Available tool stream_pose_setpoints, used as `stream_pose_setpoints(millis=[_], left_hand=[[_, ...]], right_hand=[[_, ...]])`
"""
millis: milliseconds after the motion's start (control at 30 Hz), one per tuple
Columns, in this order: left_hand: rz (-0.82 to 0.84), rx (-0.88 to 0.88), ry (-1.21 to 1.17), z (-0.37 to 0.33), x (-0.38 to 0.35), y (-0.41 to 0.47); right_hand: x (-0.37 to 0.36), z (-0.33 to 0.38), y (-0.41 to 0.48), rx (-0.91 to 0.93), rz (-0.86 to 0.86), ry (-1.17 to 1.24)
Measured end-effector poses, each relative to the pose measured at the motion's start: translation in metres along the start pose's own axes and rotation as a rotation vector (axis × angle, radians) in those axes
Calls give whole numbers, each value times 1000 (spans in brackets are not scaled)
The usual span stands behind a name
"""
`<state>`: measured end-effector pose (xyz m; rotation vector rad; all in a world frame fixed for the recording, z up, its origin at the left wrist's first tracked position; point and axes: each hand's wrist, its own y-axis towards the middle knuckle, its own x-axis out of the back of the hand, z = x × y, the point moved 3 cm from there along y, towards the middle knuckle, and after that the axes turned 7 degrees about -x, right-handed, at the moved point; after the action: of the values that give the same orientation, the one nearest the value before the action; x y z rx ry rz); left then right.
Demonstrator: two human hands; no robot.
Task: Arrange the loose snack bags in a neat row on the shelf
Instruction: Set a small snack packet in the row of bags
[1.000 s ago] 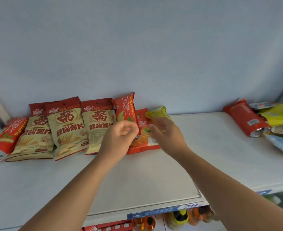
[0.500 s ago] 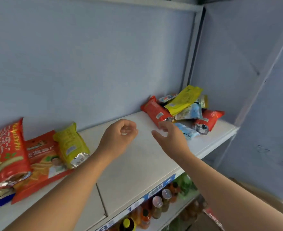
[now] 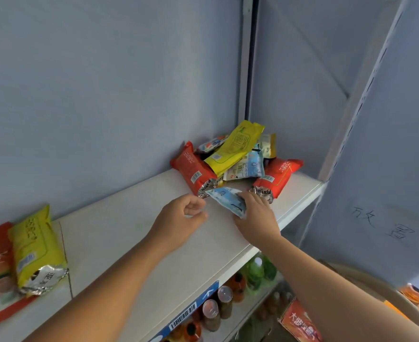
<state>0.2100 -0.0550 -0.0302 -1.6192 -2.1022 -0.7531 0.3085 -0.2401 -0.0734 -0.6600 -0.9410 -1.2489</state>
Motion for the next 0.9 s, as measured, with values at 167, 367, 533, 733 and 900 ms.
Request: stream_pose_setpoints(millis=[167, 367, 533, 733, 900], left_hand=[[-37, 6, -58, 10, 12, 16], [-4, 23, -279, 1, 29, 27], [58, 61, -401, -8, 39, 25], [-53, 40, -373, -3, 51, 18], [-100, 56, -325, 2, 69, -1]], right_hand=[[1, 5, 7, -26, -52, 332], [24, 36, 2, -53, 322, 1032], [23, 61, -3, -26, 444, 1125], [12, 79, -16, 21, 489, 1136], [6, 99, -17, 77, 486, 1117]])
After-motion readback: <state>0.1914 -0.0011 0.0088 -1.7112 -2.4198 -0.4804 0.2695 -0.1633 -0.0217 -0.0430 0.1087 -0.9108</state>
